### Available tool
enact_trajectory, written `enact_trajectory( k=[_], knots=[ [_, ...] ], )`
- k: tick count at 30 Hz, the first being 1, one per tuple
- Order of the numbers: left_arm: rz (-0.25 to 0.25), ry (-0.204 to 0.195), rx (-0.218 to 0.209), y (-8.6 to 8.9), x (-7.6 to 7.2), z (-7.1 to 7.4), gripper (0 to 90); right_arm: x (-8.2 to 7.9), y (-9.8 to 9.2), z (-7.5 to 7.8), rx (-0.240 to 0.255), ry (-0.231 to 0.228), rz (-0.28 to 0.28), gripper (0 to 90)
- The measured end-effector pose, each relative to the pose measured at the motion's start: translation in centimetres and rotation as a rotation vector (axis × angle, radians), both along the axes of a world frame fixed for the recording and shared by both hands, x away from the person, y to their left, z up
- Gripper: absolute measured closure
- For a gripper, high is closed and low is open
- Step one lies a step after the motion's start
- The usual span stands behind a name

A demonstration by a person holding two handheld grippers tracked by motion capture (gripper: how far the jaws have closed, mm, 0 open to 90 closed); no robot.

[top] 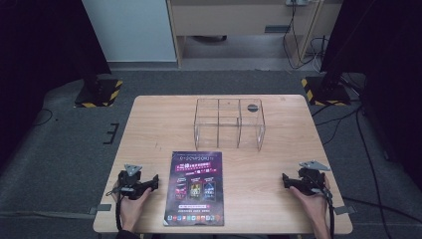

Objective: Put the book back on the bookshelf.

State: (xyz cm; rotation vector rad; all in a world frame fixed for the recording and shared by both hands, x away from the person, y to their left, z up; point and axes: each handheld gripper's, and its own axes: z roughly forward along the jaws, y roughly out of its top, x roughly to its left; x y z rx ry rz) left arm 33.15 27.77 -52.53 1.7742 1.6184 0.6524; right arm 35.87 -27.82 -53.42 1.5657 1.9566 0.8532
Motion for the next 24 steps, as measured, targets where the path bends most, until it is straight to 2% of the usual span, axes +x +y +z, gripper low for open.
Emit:
enact_trajectory(
  k=[5,6,7,9,11,19,24],
  knots=[
    [-0.001,-0.042,-0.039,-0.1,-0.9,1.2,17.8,-0.8,0.3,1.2,0.06,-0.061,0.008,8.7],
    [-0.001,-0.042,-0.039,-0.1,-0.9,1.2,18.7,-0.8,0.3,1.2,0.06,-0.061,0.008,8.7],
    [-0.004,-0.049,-0.053,-0.2,-1.1,1.3,19.5,-1.2,0.7,1.7,0.089,-0.075,0.01,9.2],
    [-0.017,-0.06,-0.086,-0.3,-1.4,1.7,20.6,-1.5,1.1,2.1,0.109,-0.085,0.015,9.8],
    [-0.027,-0.069,-0.102,-0.5,-1.5,1.9,22.1,-1.7,1.5,2.4,0.123,-0.091,0.02,10.3],
    [-0.089,-0.082,-0.134,-1.7,-1.9,2.4,28.5,-2.5,3.1,3.9,0.19,-0.133,0.043,10.9],
    [-0.128,-0.077,-0.14,-2.6,-2.0,2.3,32.5,-2.7,4.2,4.4,0.205,-0.14,0.067,11.1]
  ],
)
